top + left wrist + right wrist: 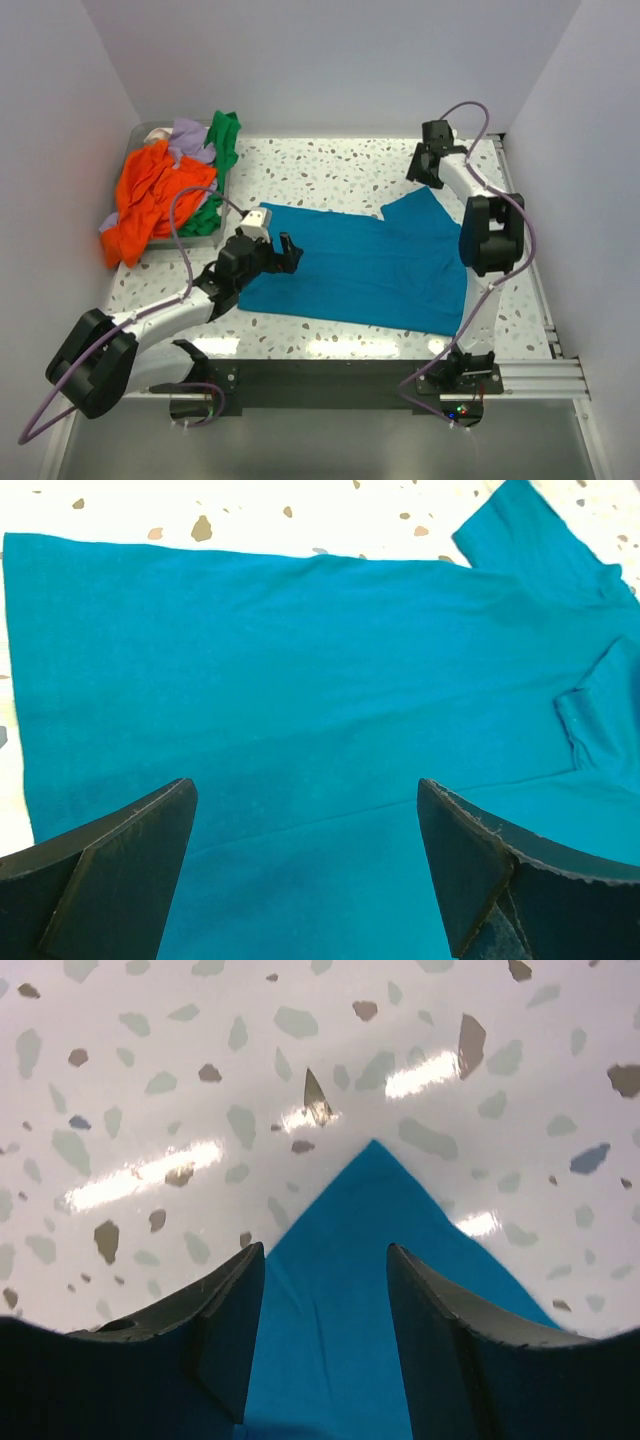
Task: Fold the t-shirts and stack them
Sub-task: Fold the tshirt
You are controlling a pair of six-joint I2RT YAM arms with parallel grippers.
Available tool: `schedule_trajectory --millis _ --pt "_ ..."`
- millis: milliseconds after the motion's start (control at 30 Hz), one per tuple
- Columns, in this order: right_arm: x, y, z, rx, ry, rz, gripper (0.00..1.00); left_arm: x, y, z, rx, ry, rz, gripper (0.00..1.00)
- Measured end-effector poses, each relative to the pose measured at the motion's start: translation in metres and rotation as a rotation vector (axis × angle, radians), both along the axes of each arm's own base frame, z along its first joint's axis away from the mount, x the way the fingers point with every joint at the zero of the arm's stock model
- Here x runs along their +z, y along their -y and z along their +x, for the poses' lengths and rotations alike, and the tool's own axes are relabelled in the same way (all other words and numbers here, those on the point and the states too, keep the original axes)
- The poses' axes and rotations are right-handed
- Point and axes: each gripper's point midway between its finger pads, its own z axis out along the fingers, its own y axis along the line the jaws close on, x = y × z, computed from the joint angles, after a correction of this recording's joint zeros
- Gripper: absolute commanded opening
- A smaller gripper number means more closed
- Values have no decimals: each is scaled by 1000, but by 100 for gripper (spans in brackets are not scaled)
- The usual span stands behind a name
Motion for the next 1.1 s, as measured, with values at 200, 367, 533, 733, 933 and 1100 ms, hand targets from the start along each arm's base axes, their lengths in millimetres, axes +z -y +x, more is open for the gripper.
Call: schedule_trajectory --millis 200,367,533,733,933,1100 --pt "-41 9 40 6 -36 -35 50 -5 -9 -2 18 -28 43 96" --pt "-57 20 48 -5 -63 -49 48 1 -15 -4 38 -19 45 96" --pt "-56 34 48 -25 -69 -52 48 -1 -17 -4 42 -29 52 96" --pt "-58 41 44 -28 -87 -45 43 -6 -17 -5 38 -43 58 96" --pt "-59 37 45 -4 -90 -31 38 -6 -16 -5 35 -43 57 96" --pt "-59 34 45 11 -91 -18 36 -10 -16 -5 34 -53 64 96"
